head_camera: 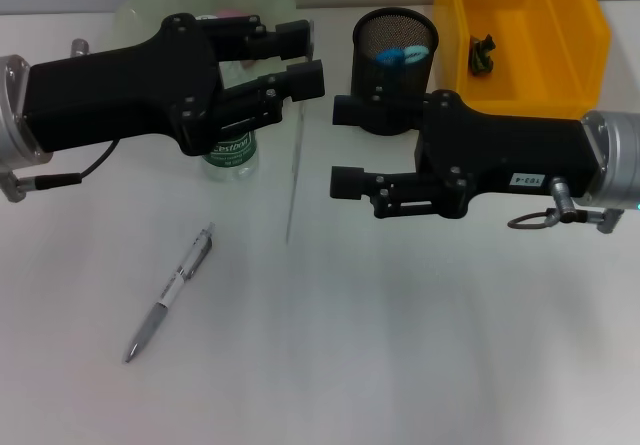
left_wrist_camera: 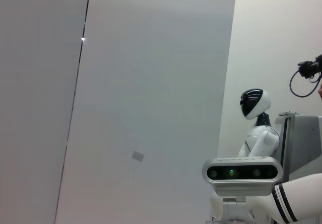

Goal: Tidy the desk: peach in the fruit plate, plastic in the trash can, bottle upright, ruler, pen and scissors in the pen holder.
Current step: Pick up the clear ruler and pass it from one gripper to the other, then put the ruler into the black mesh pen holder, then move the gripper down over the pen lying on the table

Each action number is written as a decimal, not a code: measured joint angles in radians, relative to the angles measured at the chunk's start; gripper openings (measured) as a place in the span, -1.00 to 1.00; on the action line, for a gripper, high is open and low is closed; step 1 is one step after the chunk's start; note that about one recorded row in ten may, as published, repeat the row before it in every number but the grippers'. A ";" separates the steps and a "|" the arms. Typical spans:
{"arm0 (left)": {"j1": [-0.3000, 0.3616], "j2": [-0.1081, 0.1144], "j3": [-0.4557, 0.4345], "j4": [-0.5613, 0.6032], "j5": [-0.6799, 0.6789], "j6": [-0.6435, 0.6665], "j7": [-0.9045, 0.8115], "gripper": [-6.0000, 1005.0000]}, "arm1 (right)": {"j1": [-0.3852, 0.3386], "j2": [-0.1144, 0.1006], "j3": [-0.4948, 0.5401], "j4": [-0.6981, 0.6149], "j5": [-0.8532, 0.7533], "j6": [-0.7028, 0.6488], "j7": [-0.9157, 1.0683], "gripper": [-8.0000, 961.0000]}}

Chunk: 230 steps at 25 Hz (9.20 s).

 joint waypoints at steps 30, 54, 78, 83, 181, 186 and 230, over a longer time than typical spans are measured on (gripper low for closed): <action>-0.024 0.001 0.004 -0.023 0.008 -0.006 0.021 -0.12 | 0.085 0.002 -0.043 0.060 0.026 0.059 -0.001 0.71; -0.024 0.003 -0.004 -0.023 0.007 0.002 0.030 -0.10 | 0.070 0.002 -0.042 0.060 0.028 0.062 -0.002 0.70; -0.024 0.003 -0.002 -0.022 0.007 -0.004 0.032 -0.08 | 0.072 0.002 -0.044 0.060 0.028 0.069 -0.004 0.01; -0.024 0.003 -0.004 -0.022 0.007 -0.004 0.032 -0.08 | 0.073 0.002 -0.044 0.060 0.028 0.069 -0.005 -0.08; 0.055 0.000 0.031 -0.142 0.115 0.018 0.148 0.45 | -0.020 0.000 0.053 -0.089 0.244 0.494 -0.011 -0.16; 0.048 -0.001 0.030 -0.154 0.110 0.012 0.148 0.45 | 0.010 0.002 0.047 -0.057 0.271 0.601 -0.046 -0.15; 0.017 0.002 -0.008 -0.206 0.102 -0.067 0.094 0.46 | 0.084 0.004 -0.058 0.101 0.417 0.749 -0.252 0.26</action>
